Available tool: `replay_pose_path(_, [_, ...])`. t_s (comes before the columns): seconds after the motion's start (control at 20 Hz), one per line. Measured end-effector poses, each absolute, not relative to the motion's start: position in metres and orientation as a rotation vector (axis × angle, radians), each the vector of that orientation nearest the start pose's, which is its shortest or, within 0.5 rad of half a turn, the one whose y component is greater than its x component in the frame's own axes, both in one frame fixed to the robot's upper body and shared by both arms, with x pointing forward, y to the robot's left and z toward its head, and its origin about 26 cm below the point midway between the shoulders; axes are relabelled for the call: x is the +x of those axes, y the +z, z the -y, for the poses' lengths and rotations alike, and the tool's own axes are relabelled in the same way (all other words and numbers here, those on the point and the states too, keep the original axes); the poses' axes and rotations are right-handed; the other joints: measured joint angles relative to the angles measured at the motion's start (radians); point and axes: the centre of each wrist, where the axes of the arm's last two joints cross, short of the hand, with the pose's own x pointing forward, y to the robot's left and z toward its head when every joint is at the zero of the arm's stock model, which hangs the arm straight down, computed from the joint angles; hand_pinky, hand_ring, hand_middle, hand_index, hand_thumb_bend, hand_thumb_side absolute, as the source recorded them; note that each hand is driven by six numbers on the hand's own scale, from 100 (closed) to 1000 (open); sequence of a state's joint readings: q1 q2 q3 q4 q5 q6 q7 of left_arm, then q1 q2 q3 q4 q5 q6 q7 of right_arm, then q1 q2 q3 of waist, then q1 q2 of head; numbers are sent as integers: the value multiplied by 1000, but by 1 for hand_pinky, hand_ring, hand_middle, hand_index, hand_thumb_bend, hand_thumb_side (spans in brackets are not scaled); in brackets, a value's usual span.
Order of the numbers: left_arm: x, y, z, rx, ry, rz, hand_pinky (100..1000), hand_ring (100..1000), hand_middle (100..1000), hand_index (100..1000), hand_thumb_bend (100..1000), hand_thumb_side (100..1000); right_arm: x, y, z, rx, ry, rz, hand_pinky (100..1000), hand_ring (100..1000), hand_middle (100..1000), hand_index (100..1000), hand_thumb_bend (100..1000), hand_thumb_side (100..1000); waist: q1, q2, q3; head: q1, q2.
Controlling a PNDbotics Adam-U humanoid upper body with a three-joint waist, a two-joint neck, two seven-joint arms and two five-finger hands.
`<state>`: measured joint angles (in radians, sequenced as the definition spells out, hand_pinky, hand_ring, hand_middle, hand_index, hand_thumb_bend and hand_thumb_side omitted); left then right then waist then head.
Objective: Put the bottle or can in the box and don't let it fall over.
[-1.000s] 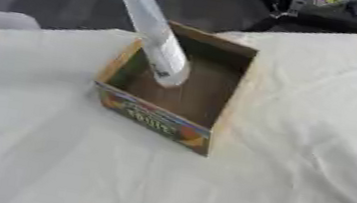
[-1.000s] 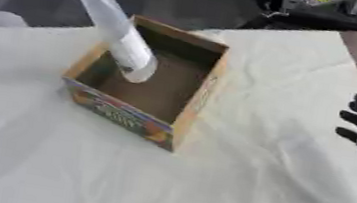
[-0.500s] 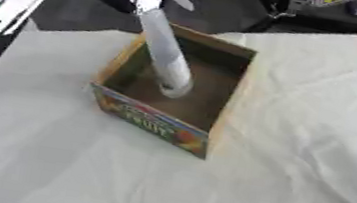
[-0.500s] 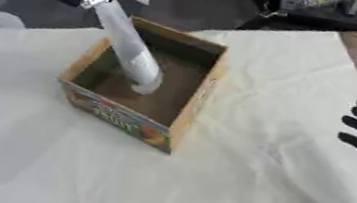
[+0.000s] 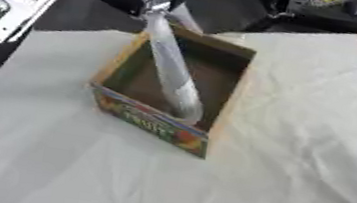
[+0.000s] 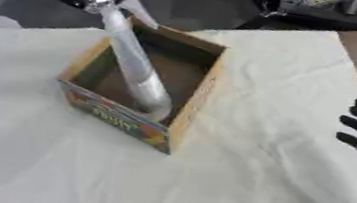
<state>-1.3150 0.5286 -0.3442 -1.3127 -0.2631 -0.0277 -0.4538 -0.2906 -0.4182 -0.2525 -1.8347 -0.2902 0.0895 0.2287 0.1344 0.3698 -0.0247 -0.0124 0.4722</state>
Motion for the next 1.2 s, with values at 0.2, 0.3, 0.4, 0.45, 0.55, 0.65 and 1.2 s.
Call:
replay_pose_path(0.2, [412,412,-164,-727,1977,-2939,877,906,851,865,354,698,312,196,352,-12,280,2065,854,918,1000,795,100,839,-1,0,3,-1,0])
replay_pose_path(0.3, [412,412,-164,-727,1931,-2962,876,907,850,861,352,704,312,196,352,-8,284,2062,854,918,1000,795,100,839,-2,-1,4,-5,0])
replay_pose_path(0.4, [413,412,-165,-728,1897,-2980,871,903,844,854,350,703,312,196,351,-5,285,2060,854,918,1000,796,100,843,-2,-1,5,-7,0])
replay_pose_path(0.45, [413,412,-165,-728,1883,-2988,870,902,842,851,350,703,312,196,351,-4,286,2060,854,918,1000,796,100,843,-2,-1,5,-8,0])
replay_pose_path(0.55, [413,412,-165,-722,1862,-3000,850,882,821,837,321,701,312,195,351,-4,285,2058,854,918,1000,796,100,843,-2,-1,6,-10,0])
replay_pose_path(0.65, [413,412,-165,-708,1838,-3019,833,863,804,829,281,699,312,194,351,-2,282,2056,854,918,1000,796,100,841,-4,-2,10,-12,4])
replay_pose_path(1.2, [387,409,-223,-639,1397,-3311,787,802,751,788,100,624,308,191,355,-1,229,2071,851,915,996,797,100,760,-46,-58,61,-63,72])
